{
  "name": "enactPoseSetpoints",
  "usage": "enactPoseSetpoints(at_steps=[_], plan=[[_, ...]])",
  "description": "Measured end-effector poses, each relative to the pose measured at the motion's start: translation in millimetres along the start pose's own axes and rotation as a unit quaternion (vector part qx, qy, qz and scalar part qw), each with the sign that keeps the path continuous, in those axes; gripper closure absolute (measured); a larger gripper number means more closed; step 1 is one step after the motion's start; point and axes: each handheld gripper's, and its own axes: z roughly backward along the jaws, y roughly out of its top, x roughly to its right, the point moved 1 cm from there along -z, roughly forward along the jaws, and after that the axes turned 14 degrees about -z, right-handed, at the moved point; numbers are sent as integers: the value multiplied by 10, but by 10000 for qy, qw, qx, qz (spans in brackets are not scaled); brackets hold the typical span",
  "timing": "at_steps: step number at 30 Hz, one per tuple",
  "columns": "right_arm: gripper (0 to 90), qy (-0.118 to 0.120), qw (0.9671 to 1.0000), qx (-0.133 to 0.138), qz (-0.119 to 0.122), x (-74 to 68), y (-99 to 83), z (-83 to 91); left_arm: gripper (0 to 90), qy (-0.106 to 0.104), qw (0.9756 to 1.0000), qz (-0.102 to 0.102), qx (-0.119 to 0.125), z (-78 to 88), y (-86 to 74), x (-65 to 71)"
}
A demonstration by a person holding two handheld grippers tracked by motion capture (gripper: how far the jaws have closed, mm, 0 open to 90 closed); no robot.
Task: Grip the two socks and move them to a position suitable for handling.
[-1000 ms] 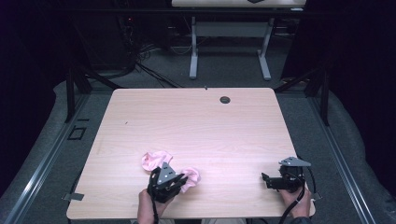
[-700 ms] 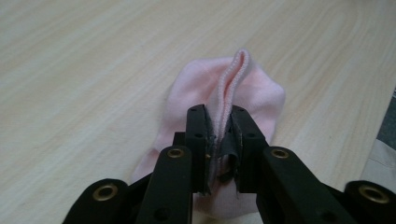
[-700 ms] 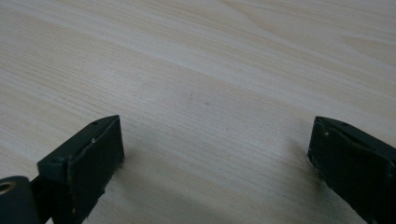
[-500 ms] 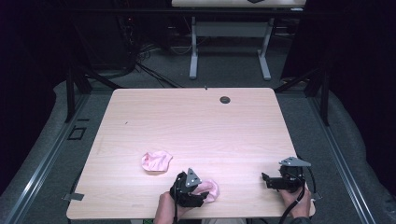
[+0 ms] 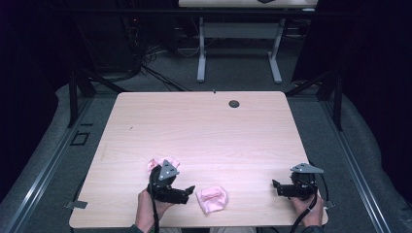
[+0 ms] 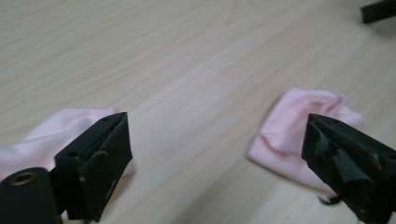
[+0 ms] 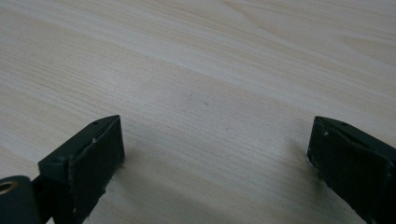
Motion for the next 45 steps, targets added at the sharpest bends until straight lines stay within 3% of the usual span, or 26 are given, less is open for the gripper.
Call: enactPoseSetpoints(at_steps=[3, 4, 6, 8, 10, 11, 14, 16, 21, 25, 28, 31, 38, 42, 45], plan=[[34, 1, 10000, 1, 0, 0, 0, 0, 28, 278, 9995, 155, -61, 42, -48, -210], [34, 1, 10000, 1, 0, 0, 0, 0, 14, 278, 9995, 155, -61, 42, -48, -210], [34, -16, 10000, 0, 4, 0, 0, 1, 0, 505, 9979, 370, -154, 49, -122, -421], [34, 3, 10000, -6, 8, 1, 1, 0, 0, 640, 9963, 515, -242, 38, -177, -542], [34, 2, 10000, 0, 2, 1, 1, 0, 0, 683, 9956, 587, -264, 25, -207, -594], [35, -19, 10000, -3, 7, 0, 0, 1, 0, 802, 9937, 712, -326, -4, -264, -675], [36, -21, 10000, -2, 7, 1, 0, 2, 0, 836, 9915, 885, -455, -74, -341, -754], [36, -15, 10000, 1, 5, 0, 0, 1, 16, 802, 9910, 904, -581, -139, -387, -776], [36, -21, 10000, -2, 8, 1, 1, 2, 163, 856, 9892, 907, -771, -282, -481, -805], [37, -21, 10000, -1, 8, 0, 0, 2, 240, 904, 9885, 909, -798, -347, -498, -826], [37, -21, 10000, 0, 8, 0, 0, 2, 388, 868, 9874, 920, -949, -417, -530, -829], [38, -7, 10000, 0, 5, -2, -1, 4, 469, 842, 9880, 958, -873, -423, -556, -830], [42, -1, 10000, 13, -4, -3, -2, 4, 714, 905, 9898, 769, -781, -421, -551, -787], [44, -3, 10000, 15, -10, -2, -2, 5, 759, 920, 9904, 711, -751, -400, -528, -782], [45, -15, 10000, 20, -5, -2, -2, 4, 767, 854, 9920, 746, -562, -345, -461, -766]])
